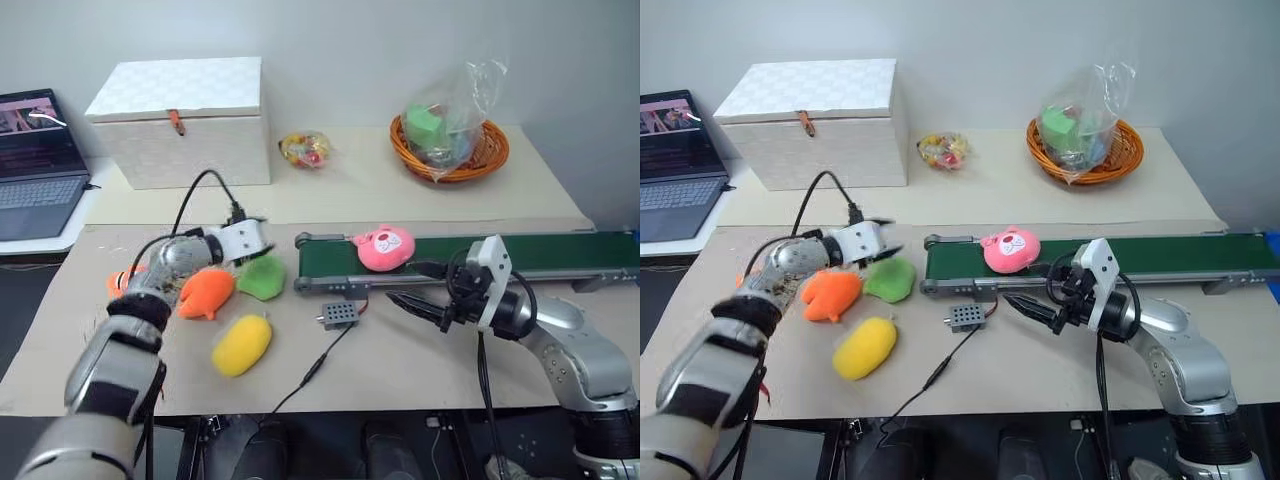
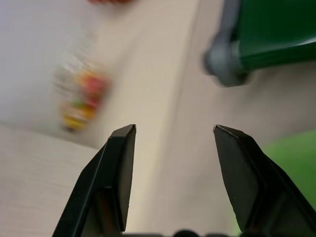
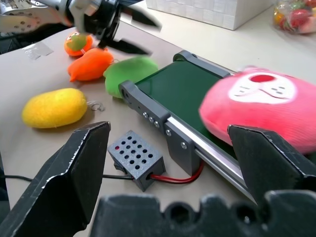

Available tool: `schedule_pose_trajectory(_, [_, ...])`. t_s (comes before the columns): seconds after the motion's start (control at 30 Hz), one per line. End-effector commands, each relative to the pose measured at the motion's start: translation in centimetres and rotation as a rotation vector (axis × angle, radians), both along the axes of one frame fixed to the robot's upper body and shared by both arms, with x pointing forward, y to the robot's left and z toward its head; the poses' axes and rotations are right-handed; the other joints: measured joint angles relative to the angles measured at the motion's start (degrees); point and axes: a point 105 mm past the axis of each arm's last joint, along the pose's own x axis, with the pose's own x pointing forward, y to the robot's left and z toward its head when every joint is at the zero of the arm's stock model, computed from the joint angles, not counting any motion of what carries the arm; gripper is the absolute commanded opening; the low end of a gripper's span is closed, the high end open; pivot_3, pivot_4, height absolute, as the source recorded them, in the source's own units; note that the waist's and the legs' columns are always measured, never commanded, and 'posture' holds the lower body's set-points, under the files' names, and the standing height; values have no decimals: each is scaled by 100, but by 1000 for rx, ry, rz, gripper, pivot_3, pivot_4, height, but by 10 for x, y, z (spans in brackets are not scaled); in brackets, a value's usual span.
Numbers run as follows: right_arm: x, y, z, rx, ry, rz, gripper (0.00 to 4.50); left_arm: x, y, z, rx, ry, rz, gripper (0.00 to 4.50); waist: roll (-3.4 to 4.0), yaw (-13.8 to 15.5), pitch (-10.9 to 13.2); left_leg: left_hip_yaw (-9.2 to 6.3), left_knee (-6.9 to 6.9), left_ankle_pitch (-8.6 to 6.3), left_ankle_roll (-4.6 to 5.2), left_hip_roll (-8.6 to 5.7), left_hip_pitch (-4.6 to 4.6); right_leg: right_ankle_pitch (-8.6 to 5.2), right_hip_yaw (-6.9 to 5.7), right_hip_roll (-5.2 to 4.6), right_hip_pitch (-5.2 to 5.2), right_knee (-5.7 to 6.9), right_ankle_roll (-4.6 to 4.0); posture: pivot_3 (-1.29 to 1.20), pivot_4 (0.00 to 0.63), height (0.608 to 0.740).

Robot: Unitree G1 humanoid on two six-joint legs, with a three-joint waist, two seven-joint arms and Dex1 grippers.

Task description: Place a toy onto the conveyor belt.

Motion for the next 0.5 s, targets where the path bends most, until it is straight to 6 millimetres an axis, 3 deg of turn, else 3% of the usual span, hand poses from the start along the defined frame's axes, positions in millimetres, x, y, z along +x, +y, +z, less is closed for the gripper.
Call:
schedule_pose_trajectory(0.03, [-3,-2,12,4,-42,3,4500,-36,-11,51,-300,206,-191,2671,0,-29,0,0,2,0,1,0,0,0,1,0,1,0,0,0,150,740])
schedule_pose_trajectory(0.23, [-5,-7,14,-8,-42,-5,4500,-66,-21,57,-335,289,-256,2671,2,-16,-2,3,2,-6,10,2,36,0,5,0,28,7,0,0,150,740])
schedule_pose_trajectory(0.5, [-9,-11,14,-14,-38,-24,4500,-79,-32,66,-337,254,-272,2671,2,12,-1,9,0,-10,16,6,45,0,8,2,33,0,0,0,150,740])
